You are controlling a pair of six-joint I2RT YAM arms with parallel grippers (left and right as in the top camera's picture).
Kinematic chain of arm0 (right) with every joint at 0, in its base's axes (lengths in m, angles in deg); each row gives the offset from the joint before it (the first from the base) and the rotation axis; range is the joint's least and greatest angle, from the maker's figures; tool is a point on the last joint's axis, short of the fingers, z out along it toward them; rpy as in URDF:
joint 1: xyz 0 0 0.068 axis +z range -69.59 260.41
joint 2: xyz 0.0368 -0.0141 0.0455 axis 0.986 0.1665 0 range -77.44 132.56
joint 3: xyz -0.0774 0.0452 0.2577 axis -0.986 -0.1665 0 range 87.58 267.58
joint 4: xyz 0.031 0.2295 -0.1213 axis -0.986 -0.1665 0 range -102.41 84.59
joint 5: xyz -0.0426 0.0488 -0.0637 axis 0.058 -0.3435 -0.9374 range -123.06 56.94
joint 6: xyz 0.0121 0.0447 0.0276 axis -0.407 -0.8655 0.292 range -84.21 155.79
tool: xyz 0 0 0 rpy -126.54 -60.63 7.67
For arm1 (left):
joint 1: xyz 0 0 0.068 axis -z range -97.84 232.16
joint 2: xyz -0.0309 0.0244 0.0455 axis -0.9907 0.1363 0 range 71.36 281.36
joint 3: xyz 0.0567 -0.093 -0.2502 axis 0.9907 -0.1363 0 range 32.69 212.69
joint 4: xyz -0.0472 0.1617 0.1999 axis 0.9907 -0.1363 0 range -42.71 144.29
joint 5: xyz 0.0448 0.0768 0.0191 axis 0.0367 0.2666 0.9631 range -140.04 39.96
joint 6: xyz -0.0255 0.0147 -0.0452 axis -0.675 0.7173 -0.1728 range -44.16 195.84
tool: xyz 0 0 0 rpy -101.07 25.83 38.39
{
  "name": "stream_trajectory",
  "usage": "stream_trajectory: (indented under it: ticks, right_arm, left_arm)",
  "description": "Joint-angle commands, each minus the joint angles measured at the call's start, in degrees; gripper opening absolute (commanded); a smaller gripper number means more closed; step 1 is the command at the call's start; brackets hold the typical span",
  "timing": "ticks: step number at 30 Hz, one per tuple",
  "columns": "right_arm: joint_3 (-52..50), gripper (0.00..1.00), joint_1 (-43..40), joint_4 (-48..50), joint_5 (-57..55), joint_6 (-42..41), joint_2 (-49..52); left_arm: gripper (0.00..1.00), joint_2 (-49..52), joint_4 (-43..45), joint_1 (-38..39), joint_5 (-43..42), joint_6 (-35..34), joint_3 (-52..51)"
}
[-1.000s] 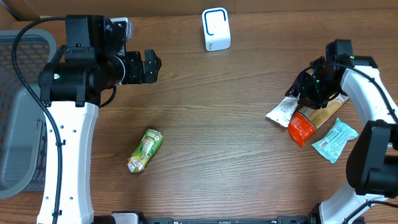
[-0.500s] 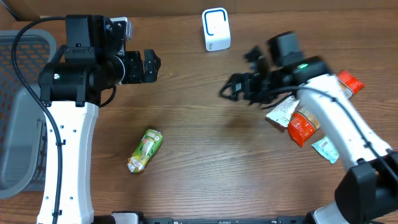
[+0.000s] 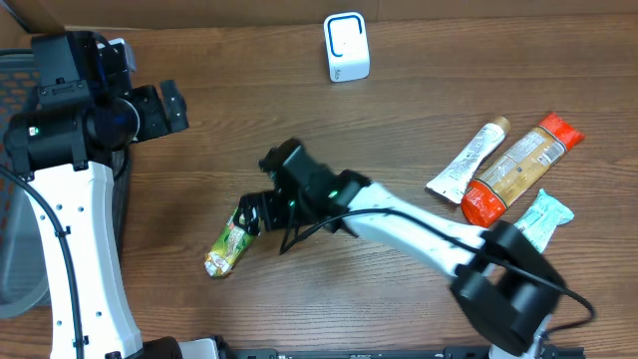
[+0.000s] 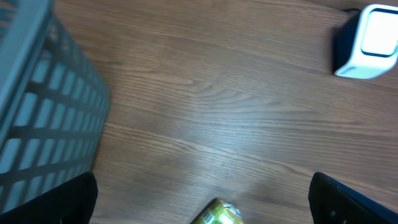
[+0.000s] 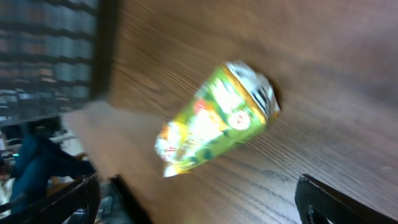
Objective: Scan the item barcode
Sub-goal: 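Move the right gripper to the green tea bottle and grasp it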
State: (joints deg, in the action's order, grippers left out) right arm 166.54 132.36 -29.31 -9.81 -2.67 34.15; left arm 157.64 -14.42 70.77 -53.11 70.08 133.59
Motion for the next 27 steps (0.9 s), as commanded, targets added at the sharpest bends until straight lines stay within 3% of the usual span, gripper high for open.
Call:
stream_trajectory:
  ticks: [1, 10, 22, 25, 26, 27]
  right_arm:
    - [2.19, 1.00, 2.05, 0.61, -2.71, -4.85, 4.81]
    - [4.44, 1.00, 5.33, 3.30, -4.57, -6.19, 12.44]
    - [4.42, 1.00, 6.86, 4.15, -13.25, -5.14, 15.21]
    - [4.39, 0.81, 6.29, 0.76, -14.95, -3.06, 15.37]
    - [4.39, 0.63, 5.64, -1.18, -16.06, -3.04, 15.37]
    - [4.39, 0.54, 5.09, -2.45, -16.35, -3.02, 15.34]
  left_arm:
    - [1.00, 0.28, -0.11, -0.24, 2.03, 0.63, 1.42]
    - [1.00, 0.28, -0.09, -0.22, 2.01, 0.63, 1.42]
    - [1.00, 0.28, -0.09, -0.22, 2.03, 0.61, 1.42]
    - [1.00, 0.28, -0.09, -0.22, 2.01, 0.63, 1.42]
    - [0.99, 0.28, -0.09, -0.22, 2.03, 0.61, 1.42]
    - [1.00, 0.28, -0.09, -0.22, 2.03, 0.61, 1.42]
